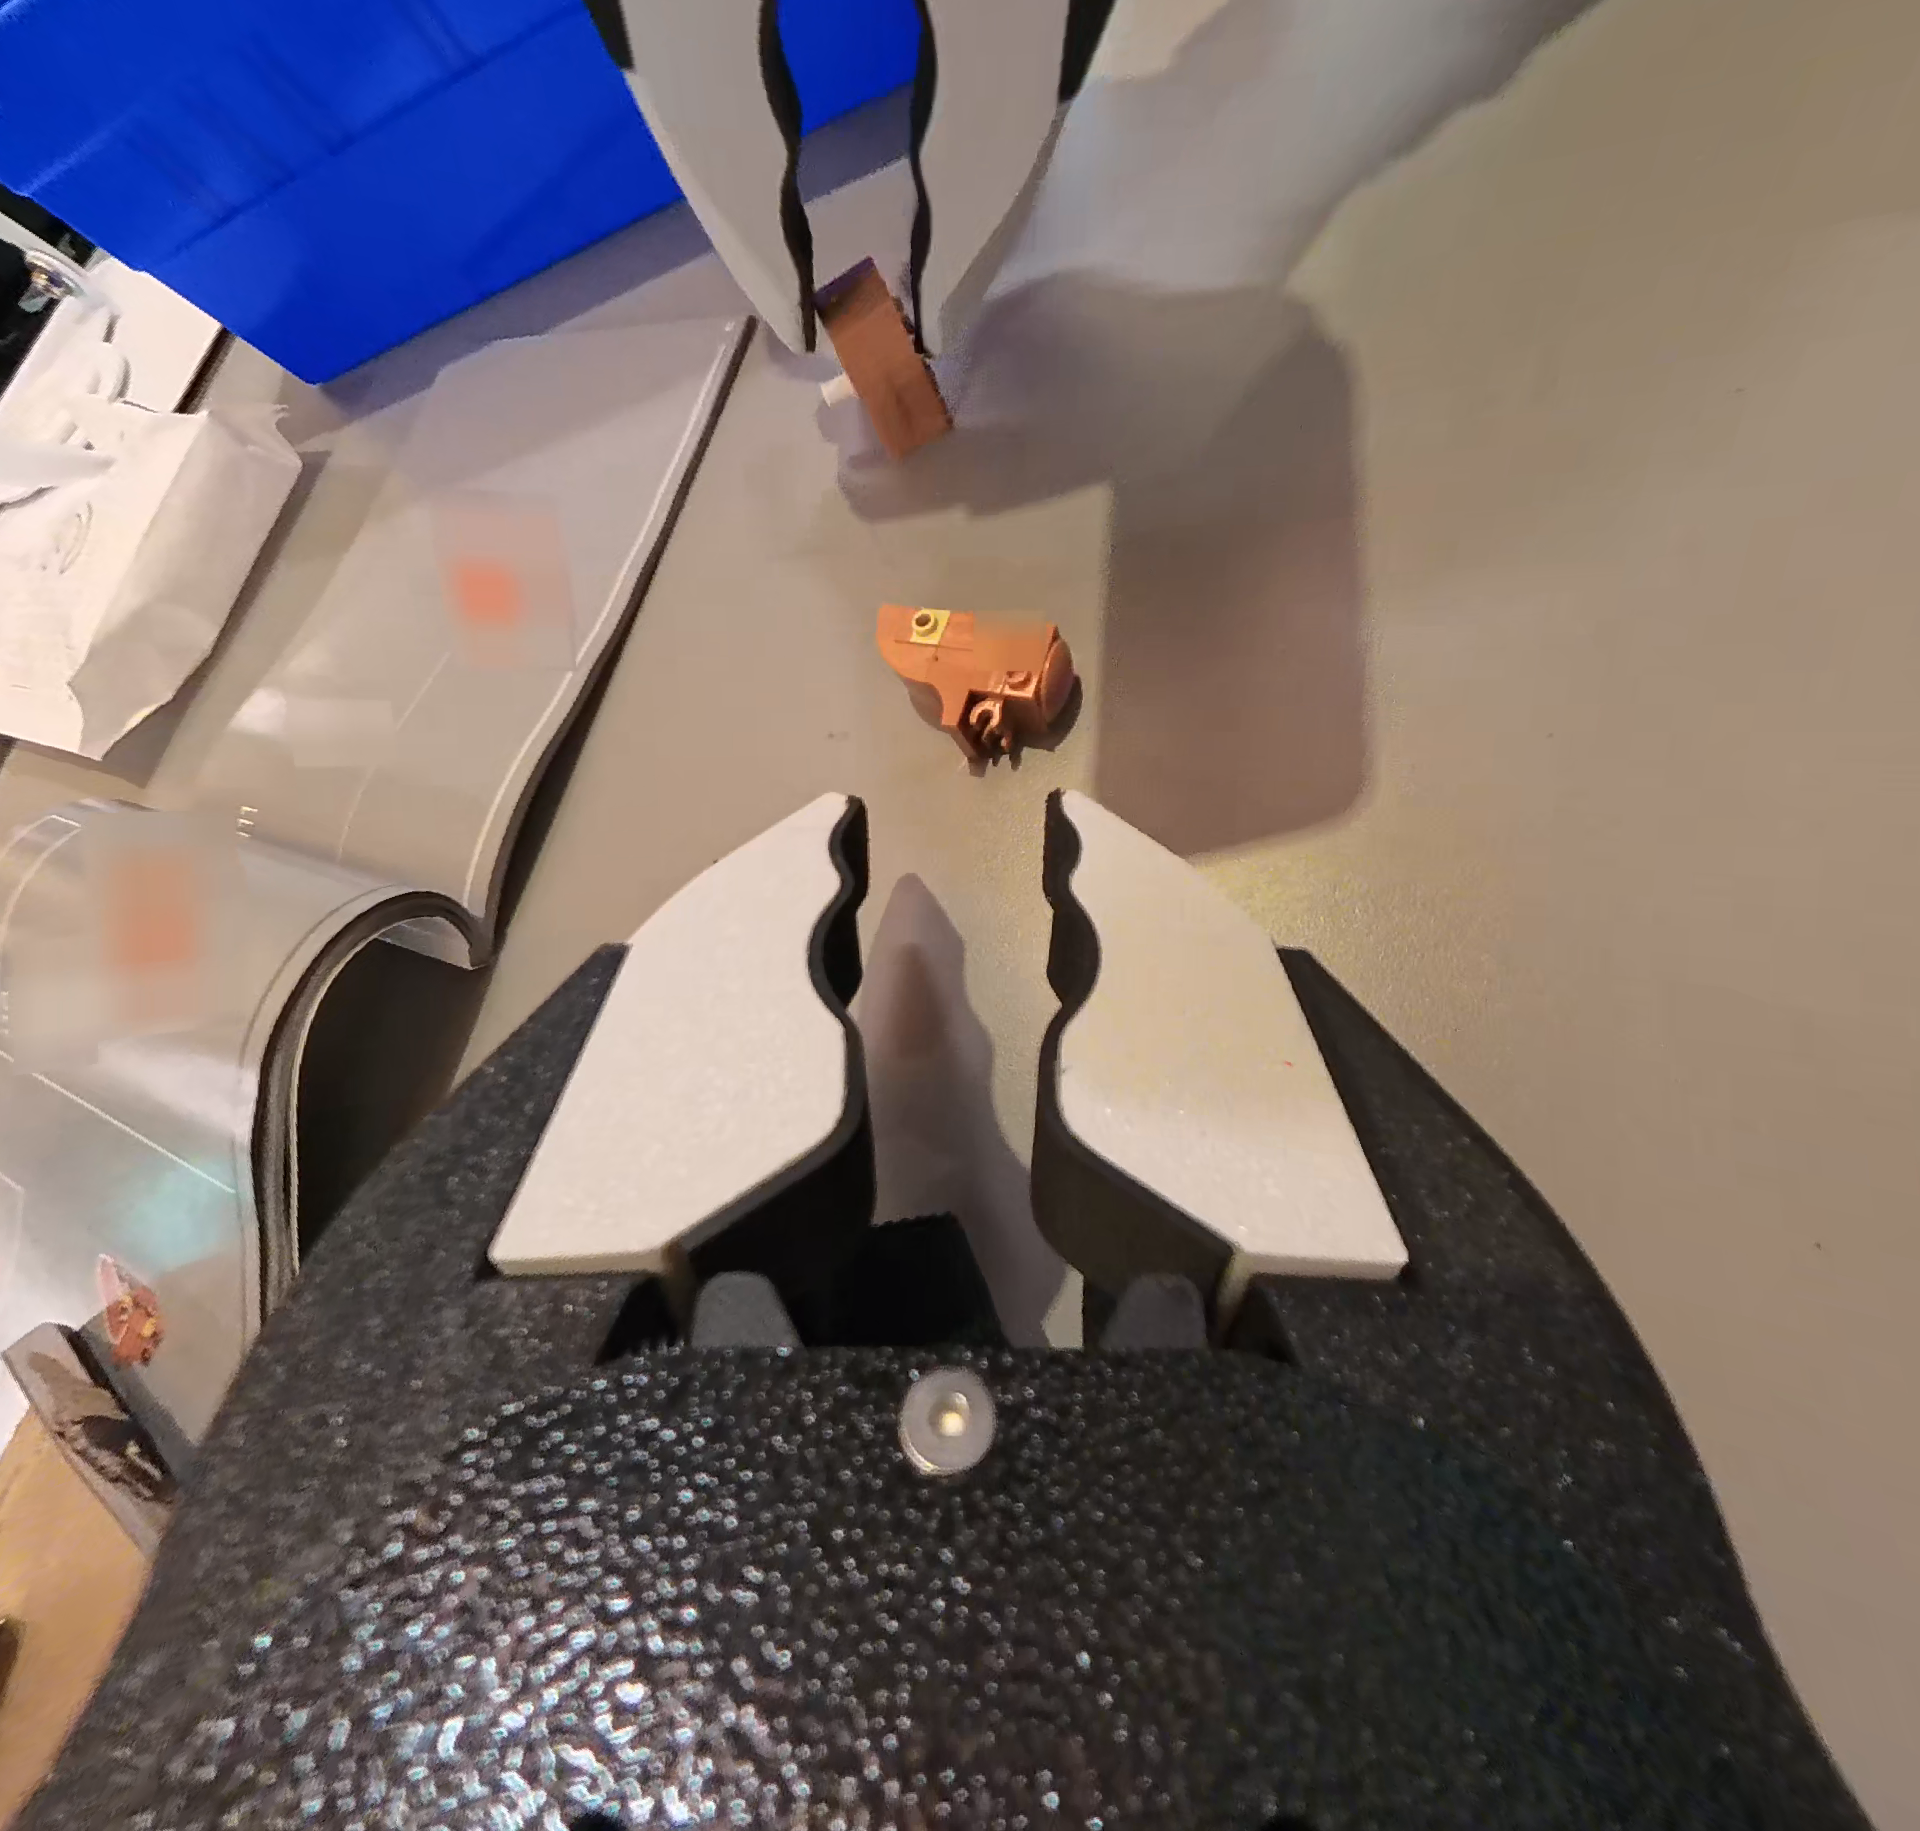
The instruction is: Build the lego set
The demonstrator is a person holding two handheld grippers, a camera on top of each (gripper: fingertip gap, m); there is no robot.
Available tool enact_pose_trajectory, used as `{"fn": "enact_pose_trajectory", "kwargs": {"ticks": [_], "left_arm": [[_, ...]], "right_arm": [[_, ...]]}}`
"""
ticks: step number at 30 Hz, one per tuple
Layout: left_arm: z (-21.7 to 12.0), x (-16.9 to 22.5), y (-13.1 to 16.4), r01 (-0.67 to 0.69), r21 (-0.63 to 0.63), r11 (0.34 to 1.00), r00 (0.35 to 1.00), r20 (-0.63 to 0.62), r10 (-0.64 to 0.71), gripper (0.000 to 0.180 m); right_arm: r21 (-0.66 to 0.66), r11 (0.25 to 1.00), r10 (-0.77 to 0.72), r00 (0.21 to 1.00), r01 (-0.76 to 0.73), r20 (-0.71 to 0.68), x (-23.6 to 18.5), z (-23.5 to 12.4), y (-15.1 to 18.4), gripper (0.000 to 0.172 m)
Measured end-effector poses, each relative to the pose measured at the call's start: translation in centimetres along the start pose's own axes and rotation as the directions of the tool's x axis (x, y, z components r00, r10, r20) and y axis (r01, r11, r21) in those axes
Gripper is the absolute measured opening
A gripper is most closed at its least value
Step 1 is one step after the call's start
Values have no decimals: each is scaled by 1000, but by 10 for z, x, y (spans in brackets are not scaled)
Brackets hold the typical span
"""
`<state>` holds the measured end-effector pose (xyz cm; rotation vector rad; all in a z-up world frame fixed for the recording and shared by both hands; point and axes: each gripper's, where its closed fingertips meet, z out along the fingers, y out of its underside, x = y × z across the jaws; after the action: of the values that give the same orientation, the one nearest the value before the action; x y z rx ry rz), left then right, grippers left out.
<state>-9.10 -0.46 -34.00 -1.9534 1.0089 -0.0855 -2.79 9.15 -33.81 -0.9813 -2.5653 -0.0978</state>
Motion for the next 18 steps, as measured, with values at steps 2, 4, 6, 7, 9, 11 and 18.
{"fn": "enact_pose_trajectory", "kwargs": {"ticks": [2,4,6,7,9,11,18], "left_arm": [[0,-1,1,3,-2,1000,1000,5,-3,31],[0,-1,1,4,-3,1000,1000,7,-4,31],[0,-1,1,3,-3,1000,1000,7,-3,31],[0,-1,1,4,-3,1000,1000,7,-4,31],[0,-1,1,7,-4,1000,1000,6,-7,31],[0,-1,1,7,-4,1000,1000,5,-7,31],[0,-2,1,12,-5,1000,1000,4,-12,31]], "right_arm": [[21,998,57,998,-57,-4,1,0,1,22],[89,984,158,987,-156,-15,4,-2,-2,22],[237,923,314,949,-303,-9,11,-12,-13,22],[328,860,411,912,-391,12,15,-20,-20,22],[470,679,590,800,-564,109,21,-34,-29,22],[529,539,672,713,-656,199,17,-39,-34,22],[468,412,762,577,-782,294,-11,-4,-25,21]]}}
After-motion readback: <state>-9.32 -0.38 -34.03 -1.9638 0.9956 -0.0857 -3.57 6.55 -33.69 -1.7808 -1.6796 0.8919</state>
